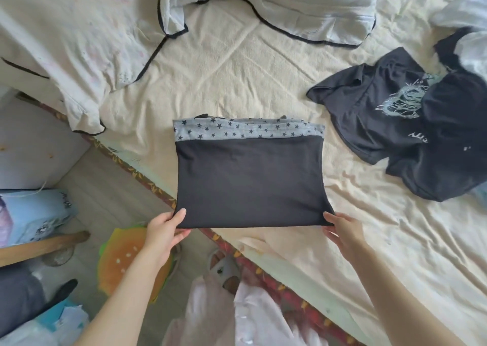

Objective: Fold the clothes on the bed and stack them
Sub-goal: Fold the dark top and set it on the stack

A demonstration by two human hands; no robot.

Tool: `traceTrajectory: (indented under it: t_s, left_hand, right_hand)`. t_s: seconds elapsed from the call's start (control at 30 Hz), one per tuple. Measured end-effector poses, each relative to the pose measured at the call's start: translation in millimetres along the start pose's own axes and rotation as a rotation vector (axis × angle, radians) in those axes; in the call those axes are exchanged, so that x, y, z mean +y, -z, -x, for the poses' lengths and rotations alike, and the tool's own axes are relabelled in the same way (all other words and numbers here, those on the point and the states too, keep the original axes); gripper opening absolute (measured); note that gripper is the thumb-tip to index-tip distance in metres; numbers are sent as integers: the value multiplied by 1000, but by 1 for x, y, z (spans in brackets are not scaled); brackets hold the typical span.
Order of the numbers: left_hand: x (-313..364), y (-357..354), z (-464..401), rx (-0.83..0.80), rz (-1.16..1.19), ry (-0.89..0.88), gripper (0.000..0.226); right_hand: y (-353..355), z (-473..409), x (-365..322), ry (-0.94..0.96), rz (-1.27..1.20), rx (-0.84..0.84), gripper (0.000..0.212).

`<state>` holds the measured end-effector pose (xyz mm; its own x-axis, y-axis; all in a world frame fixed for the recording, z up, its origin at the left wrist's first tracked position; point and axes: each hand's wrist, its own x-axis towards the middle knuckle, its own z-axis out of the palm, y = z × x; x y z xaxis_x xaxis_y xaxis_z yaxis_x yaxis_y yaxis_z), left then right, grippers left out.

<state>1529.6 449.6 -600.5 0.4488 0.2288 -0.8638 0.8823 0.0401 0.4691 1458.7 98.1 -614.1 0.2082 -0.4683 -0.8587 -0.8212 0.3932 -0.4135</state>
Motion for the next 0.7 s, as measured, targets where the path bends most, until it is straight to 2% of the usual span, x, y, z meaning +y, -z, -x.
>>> traceTrajectory:
  t_s: [0.03, 0.1, 0.13, 0.2, 0.23, 0.3, 0.33, 0.37, 0.47, 0.53, 0.57, 0.7]
  left_hand:
    - [-3, 1, 2, 5, 3, 3, 12]
    - [-7, 1, 7, 8, -13, -22, 16]
    - [-7, 0, 7, 9, -20, -40, 18]
    - [-5, -4, 8, 17, -30, -82, 23]
    - [-4, -7, 9, 29, -32, -106, 24]
    - [-4, -13, 13, 66, -34, -159, 23]
    - [-4, -17, 15, 88, -37, -183, 21]
    - [-5, -20, 17, 112, -46, -207, 19]
    - [-4, -32, 25, 202, -125, -301, 15]
    - [1, -44, 32, 246, -206, -412, 10]
    - [5, -52, 36, 260, -246, -479, 11]
    - [23, -102, 54, 262, -366, -678, 14]
  right_hand:
    - [0, 1, 5, -4, -8, 11, 2]
    - [-2, 5, 16, 45, 42, 66, 16]
    - [-4, 7, 20, 121, 145, 125, 23]
    - [-11, 13, 26, 392, 477, 285, 35]
    - [-16, 18, 29, 604, 640, 317, 36]
    - [-29, 26, 36, 1019, 916, 200, 37]
    - [-36, 29, 40, 1126, 1046, 85, 40]
    - [-44, 31, 44, 1148, 1167, -30, 44]
    - [-60, 27, 56, 1019, 1436, -241, 53]
    - [-64, 24, 53, 917, 1411, -344, 53]
    - [-64, 24, 48, 857, 1273, -379, 49]
    - [-47, 27, 22, 450, 425, -441, 31]
